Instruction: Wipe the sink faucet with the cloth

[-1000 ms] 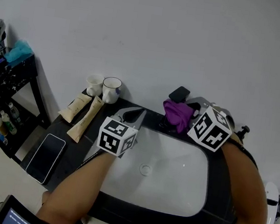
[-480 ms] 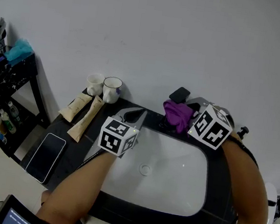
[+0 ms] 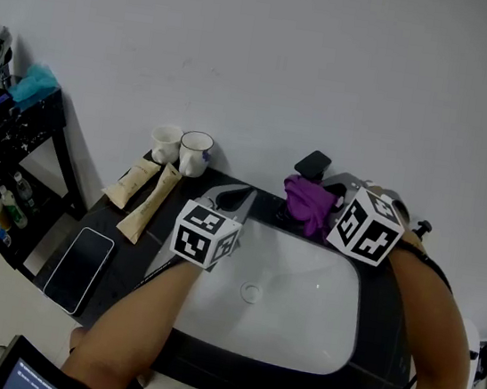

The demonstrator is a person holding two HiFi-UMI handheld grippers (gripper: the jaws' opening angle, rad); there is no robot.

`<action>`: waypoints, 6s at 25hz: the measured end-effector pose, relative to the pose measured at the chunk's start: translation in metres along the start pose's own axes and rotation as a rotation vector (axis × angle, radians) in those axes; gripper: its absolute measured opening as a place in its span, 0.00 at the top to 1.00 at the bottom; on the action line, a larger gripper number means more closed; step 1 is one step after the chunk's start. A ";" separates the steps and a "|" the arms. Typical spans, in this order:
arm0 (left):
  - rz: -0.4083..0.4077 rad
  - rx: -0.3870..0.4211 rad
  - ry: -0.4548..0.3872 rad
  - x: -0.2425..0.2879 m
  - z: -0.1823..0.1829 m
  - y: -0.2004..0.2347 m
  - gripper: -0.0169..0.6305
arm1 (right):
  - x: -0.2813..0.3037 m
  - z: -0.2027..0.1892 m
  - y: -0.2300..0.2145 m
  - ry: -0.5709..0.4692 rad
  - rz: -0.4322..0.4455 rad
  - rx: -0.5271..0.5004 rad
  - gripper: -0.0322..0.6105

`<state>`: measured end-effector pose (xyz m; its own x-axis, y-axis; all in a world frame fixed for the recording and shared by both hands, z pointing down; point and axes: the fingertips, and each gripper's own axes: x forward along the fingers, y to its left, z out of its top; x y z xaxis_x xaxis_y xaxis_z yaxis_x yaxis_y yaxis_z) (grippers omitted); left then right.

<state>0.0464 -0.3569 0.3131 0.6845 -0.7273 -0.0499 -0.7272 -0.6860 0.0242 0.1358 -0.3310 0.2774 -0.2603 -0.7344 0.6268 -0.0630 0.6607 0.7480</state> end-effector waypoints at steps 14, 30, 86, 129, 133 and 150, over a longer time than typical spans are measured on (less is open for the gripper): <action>-0.004 0.030 0.018 0.001 -0.003 -0.002 0.95 | -0.040 0.020 0.054 -0.122 -0.025 -0.131 0.88; 0.002 0.028 0.022 0.001 -0.004 0.000 0.95 | -0.024 0.005 0.095 -0.144 -0.180 -0.091 0.88; 0.014 0.014 0.036 -0.003 -0.007 0.006 0.95 | 0.008 -0.062 -0.004 -0.078 -0.686 0.422 0.87; 0.014 -0.003 0.027 -0.003 -0.005 0.007 0.95 | 0.075 -0.101 0.043 0.145 -0.493 0.393 0.86; 0.017 -0.004 0.023 -0.003 -0.005 0.008 0.95 | 0.074 -0.102 0.043 0.150 -0.500 0.402 0.86; 0.276 -0.009 -0.125 -0.040 0.038 0.068 0.95 | 0.076 0.043 0.102 -0.626 0.008 2.089 0.86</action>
<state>-0.0323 -0.3736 0.2784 0.4489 -0.8787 -0.1623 -0.8840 -0.4633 0.0632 0.0677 -0.3125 0.3922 -0.4315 -0.8856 0.1717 -0.6133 0.1484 -0.7758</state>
